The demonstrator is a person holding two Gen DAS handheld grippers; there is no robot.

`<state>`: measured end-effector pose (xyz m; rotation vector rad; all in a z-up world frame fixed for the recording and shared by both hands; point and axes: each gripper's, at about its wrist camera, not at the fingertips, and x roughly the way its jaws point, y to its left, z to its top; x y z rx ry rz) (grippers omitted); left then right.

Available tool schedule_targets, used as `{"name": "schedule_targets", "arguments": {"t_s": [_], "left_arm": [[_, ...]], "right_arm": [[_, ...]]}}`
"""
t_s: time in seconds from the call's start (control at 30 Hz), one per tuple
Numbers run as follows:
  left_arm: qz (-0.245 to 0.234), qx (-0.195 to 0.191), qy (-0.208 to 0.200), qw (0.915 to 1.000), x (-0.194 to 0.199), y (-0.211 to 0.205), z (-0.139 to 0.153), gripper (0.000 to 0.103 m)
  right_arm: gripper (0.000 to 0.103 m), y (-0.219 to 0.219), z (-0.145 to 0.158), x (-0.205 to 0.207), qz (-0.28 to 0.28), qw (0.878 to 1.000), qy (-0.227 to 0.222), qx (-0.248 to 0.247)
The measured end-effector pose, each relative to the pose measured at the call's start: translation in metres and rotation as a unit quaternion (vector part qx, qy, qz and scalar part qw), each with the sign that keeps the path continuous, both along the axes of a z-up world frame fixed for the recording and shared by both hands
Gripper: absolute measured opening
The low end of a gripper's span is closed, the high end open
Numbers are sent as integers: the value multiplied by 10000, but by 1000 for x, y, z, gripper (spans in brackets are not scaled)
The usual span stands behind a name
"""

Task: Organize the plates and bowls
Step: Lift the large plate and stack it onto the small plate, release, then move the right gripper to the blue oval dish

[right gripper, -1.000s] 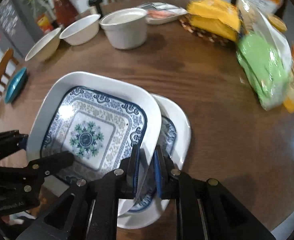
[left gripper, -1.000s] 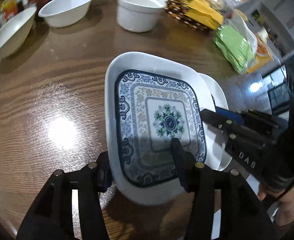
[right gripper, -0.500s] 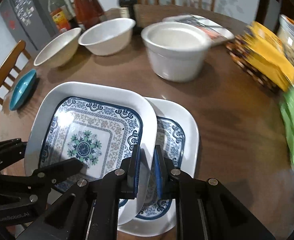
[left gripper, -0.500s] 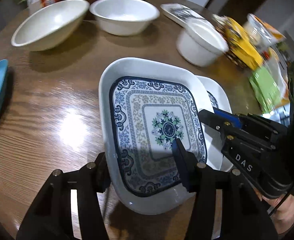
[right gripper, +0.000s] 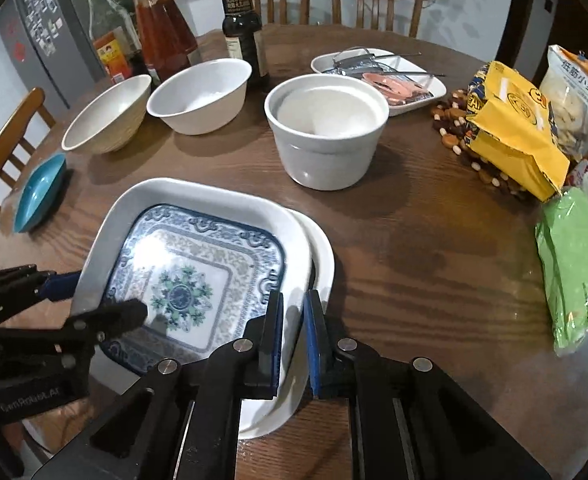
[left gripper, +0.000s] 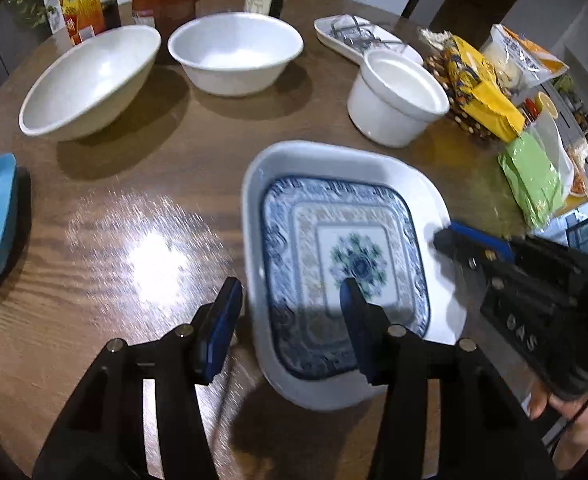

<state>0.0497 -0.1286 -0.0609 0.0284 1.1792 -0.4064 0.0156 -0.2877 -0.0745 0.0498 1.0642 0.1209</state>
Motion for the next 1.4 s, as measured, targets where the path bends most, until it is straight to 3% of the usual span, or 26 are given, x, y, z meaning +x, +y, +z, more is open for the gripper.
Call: {"name": "schedule_targets", "arguments": {"t_s": [0.2, 0.23, 0.33, 0.5, 0.67, 0.83, 0.97, 1.03, 1.17, 1.4], "left_arm": [[-273, -11, -19, 9996, -4, -7, 4, 53], [-407, 51, -28, 9992, -6, -16, 5, 63], [-562, 118, 11, 9983, -7, -32, 0, 68], [-450, 143, -44, 9989, -10, -18, 0, 68], [-126, -112, -273, 9995, -16, 24, 18, 70], [243, 6, -459, 9987, -25, 52, 24, 87], [456, 215, -653, 9966, -30, 67, 29, 95], [610, 345, -764, 9946, -32, 80, 30, 101], [908, 424, -884, 9910, -31, 104, 33, 102], [1463, 584, -1091, 9815, -33, 152, 40, 102]], "right_arm": [[13, -3, 7, -7, -226, 9996, -166, 47], [13, -4, 8, -8, -256, 9994, -187, 110], [13, -9, 14, -12, -398, 9987, -263, 181], [13, -12, 20, -21, -527, 9977, -352, 259], [13, -8, 27, -30, -470, 9968, -470, 436], [13, 15, 31, -28, -169, 9970, -526, 549], [22, 43, 30, -22, 87, 9964, -519, 665], [32, 57, 30, -20, 224, 9956, -565, 710], [58, 82, 30, -16, 458, 9944, -585, 752], [59, 119, 32, -4, 762, 9915, -430, 958]]}}
